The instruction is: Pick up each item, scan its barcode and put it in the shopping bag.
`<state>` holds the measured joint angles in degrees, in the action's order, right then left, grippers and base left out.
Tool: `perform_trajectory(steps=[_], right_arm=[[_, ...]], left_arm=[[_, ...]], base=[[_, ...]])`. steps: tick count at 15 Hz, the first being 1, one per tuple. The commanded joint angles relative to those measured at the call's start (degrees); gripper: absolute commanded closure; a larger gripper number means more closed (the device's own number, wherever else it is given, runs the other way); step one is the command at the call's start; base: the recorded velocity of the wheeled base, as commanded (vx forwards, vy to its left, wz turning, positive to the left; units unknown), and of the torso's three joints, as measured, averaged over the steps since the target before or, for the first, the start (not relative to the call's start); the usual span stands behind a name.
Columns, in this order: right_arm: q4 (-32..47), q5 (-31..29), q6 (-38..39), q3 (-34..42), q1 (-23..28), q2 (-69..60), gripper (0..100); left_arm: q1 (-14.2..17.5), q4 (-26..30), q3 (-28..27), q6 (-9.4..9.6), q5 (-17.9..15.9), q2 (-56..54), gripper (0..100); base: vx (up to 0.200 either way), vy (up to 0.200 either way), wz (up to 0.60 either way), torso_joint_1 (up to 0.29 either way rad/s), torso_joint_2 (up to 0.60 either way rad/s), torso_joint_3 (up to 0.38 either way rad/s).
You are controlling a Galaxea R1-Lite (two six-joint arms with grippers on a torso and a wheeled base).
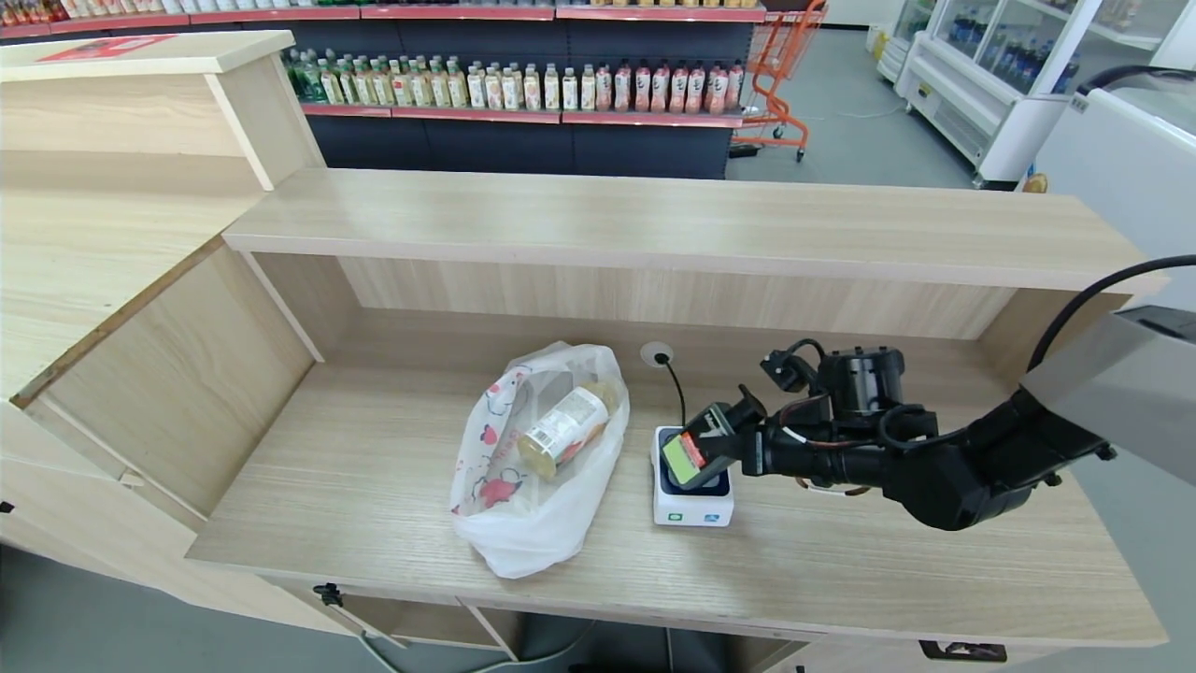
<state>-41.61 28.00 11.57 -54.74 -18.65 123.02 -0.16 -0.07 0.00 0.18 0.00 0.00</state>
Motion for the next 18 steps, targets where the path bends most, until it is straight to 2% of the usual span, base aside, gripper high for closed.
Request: perform_trajectory(steps=[1, 5, 8, 11, 14, 18], right_arm=[[0.21, -0.23, -0.06, -0.55, -0.16, 0.65, 100], [0.21, -0.23, 0.30, -0.28, -0.16, -0.58, 100], [0.56, 0.12, 3.28, 0.42, 0.02, -6.56, 100], [0.83, 0.04, 2.14, 4.73, 3.80, -15.17, 100], [2.06, 0.47, 2.05, 9.47, 5.64, -22.82, 100], [6.36, 4.43, 2.23, 11.05, 5.12, -26.86, 100]], left_arm=[[0.07, -0.01, 0.00, -0.01, 0.00, 0.09, 0], [-0.02, -0.01, 0.00, -0.01, 0.00, 0.09, 0], [0.07, -0.01, 0.00, -0.01, 0.00, 0.09, 0], [0.07, -0.01, 0.00, -0.01, 0.00, 0.09, 0], [-0.02, -0.01, 0.00, -0.01, 0.00, 0.09, 0], [-0.02, -0.01, 0.00, -0.01, 0.00, 0.09, 0]], base=[[0.000, 0.000, 0.00, 0.000, 0.00, 0.000], [0.000, 0.000, 0.00, 0.000, 0.00, 0.000], [0.000, 0.000, 0.00, 0.000, 0.00, 0.000], [0.000, 0.000, 0.00, 0.000, 0.00, 0.000], [0.000, 0.200, 0.00, -0.009, 0.00, 0.004], [0.000, 0.200, 0.00, 0.009, 0.01, -0.001]])
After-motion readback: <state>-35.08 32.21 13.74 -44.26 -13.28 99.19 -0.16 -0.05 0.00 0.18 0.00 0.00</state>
